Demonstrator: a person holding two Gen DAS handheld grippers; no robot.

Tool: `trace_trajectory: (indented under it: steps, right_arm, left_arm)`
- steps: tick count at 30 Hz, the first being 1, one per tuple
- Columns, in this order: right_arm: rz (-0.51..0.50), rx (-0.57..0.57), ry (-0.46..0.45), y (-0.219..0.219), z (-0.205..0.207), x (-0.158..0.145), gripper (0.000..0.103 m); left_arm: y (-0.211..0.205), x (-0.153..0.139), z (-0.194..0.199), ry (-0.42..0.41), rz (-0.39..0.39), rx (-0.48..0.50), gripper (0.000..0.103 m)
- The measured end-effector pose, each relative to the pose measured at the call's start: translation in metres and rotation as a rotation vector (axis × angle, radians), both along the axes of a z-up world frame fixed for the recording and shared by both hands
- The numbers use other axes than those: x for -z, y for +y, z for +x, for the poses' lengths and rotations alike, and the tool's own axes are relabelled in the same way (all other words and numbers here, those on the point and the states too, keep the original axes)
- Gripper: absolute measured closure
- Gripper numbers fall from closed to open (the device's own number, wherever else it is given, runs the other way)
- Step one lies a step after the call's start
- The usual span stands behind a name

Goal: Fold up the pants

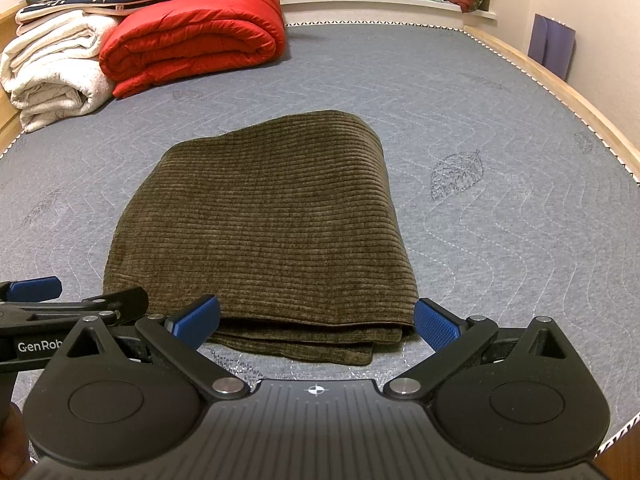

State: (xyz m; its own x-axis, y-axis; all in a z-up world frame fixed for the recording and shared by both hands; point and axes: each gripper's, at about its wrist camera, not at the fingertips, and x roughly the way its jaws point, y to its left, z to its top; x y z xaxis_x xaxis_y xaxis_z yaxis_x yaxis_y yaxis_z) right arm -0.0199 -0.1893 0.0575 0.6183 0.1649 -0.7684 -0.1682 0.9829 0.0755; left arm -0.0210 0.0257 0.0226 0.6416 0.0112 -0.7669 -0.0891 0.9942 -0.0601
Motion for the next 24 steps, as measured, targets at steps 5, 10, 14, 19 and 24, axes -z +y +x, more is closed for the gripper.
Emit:
trace_trajectory:
  steps: [5,10,14,19,24]
  right_arm:
    - [0.0,-0.001,0.0,-0.0002,0.0,0.0004,0.001]
    - [0.001,-0.001,0.003,0.0001,-0.0004,0.001,0.001]
    - [0.001,-0.001,0.004,0.0002,-0.0007,0.0015,0.001]
    - [0.003,-0.001,0.007,-0.0014,-0.0006,0.0026,0.001]
    - [0.003,0.0,0.01,-0.0013,-0.0011,0.0027,0.001]
  left_arm:
    - [-0.0001,0.0,-0.0001,-0.001,0.0,0.0,0.0]
    - [0.0007,0.0004,0.0,0.001,-0.001,0.0,0.0]
    - [0.0007,0.0005,-0.0003,0.001,0.0,0.002,0.0]
    - [0.001,0.0008,-0.0002,0.003,-0.002,0.003,0.0]
    - [0.002,0.0009,0.0005,0.004,0.0,0.007,0.0]
